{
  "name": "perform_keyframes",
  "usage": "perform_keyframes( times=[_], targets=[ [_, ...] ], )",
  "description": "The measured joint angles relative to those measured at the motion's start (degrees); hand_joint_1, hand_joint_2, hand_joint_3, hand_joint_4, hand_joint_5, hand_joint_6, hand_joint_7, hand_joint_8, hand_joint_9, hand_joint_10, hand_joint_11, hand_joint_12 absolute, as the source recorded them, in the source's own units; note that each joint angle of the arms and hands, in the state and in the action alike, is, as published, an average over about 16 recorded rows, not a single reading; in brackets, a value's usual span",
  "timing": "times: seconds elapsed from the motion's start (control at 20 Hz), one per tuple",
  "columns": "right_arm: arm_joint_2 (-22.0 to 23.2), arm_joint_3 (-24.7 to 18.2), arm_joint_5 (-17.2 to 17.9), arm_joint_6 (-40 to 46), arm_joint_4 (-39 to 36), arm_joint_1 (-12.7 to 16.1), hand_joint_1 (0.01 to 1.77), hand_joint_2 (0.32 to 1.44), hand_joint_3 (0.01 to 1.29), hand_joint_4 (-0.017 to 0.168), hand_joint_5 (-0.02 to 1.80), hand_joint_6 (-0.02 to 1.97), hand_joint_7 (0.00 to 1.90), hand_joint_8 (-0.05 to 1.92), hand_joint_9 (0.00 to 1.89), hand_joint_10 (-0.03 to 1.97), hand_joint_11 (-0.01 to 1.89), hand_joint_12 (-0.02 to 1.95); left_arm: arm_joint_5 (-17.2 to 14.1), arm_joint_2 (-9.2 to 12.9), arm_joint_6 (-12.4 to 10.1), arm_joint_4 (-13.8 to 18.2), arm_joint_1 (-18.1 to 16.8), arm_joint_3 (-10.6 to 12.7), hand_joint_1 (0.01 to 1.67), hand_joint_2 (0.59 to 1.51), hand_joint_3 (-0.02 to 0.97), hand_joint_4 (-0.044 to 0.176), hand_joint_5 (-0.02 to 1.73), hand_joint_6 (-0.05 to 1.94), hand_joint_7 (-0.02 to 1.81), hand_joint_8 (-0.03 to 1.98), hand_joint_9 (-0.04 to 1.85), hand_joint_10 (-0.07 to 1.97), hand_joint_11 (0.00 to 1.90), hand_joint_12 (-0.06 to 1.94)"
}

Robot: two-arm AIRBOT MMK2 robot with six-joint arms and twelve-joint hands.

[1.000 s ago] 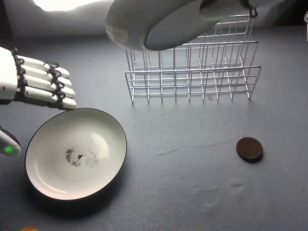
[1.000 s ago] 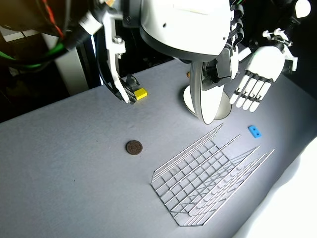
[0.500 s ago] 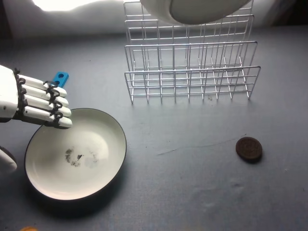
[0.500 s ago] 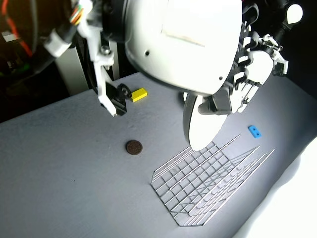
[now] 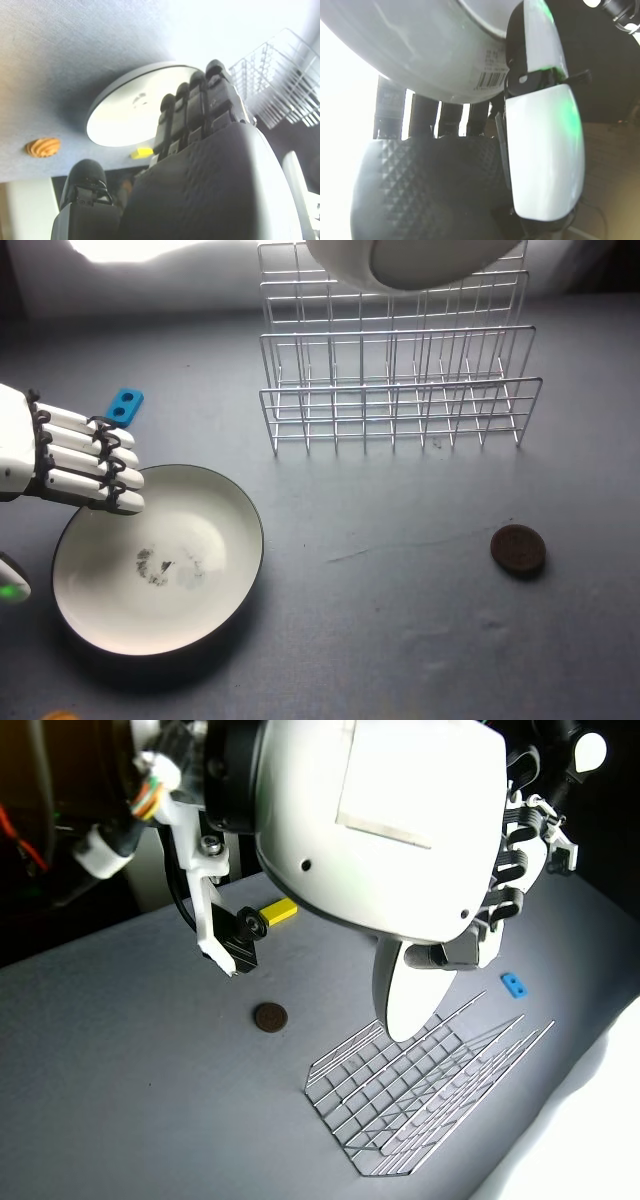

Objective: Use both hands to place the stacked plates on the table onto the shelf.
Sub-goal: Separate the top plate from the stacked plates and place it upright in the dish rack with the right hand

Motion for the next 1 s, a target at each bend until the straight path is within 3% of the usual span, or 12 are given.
perform_keyframes(
  times=[1.0],
  targets=[
    [-6.6, 10.9, -0.7, 7.0, 0.3, -6.6, 1.21, 0.98, 0.01, 0.02, 0.99, 0.88, 1.09, 0.8, 1.31, 0.01, 0.95, 1.09, -1.3, 0.0, 0.4, 0.0, -0.5, 1.0, 0.03, 1.156, 0.016, 0.0, 0.07, 0.01, 0.06, 0.0, 0.04, 0.01, 0.02, 0.01]
  ],
)
